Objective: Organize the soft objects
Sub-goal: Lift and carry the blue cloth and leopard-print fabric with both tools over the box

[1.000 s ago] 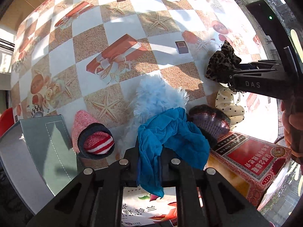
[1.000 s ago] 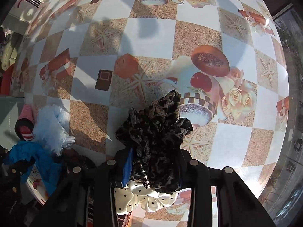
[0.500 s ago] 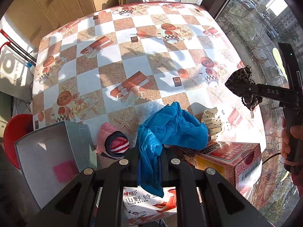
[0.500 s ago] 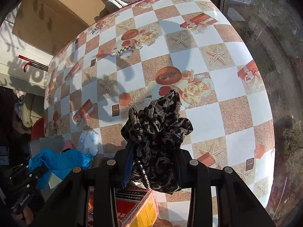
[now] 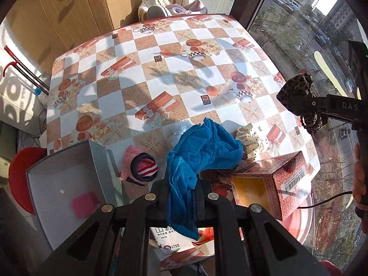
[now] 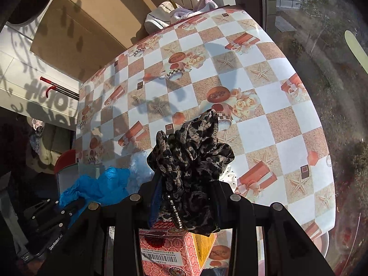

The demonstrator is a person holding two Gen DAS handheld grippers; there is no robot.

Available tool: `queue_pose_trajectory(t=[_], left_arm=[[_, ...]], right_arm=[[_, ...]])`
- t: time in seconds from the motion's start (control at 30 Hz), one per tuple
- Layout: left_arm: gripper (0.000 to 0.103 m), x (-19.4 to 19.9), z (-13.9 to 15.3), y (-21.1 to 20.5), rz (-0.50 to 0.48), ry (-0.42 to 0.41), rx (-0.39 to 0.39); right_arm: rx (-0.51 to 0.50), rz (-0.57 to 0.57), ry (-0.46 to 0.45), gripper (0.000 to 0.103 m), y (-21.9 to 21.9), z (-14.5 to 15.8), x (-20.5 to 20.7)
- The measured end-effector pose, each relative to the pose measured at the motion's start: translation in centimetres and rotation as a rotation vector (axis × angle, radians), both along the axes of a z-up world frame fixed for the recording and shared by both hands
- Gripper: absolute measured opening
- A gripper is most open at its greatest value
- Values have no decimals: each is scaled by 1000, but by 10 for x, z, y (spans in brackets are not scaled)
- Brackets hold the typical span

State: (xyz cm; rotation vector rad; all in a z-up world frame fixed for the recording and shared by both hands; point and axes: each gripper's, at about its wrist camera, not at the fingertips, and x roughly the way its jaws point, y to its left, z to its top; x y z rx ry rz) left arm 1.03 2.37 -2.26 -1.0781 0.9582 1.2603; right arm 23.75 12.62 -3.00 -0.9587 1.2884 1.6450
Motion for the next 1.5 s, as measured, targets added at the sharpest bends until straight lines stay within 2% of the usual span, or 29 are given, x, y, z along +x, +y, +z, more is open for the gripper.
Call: queue_pose_trajectory(t=[0.33, 0.7, 0.9, 1.17, 1.5], left_arm=[[14, -36, 24, -47, 41, 25, 63], [14, -101, 30, -104, 192, 42, 79], [14, -123, 32, -127, 256, 47, 95], [14, -144, 36, -151, 310, 60, 118], [14, -159, 30, -171, 354, 60, 104]], right_arm=[[37, 111, 4, 38, -46, 33, -66], [-4, 277, 20, 38, -99, 34, -154], [11, 371, 11, 38, -120, 41, -194], [27, 456, -2, 38, -142, 46, -230], [28, 534, -20, 38, -162, 43, -260]])
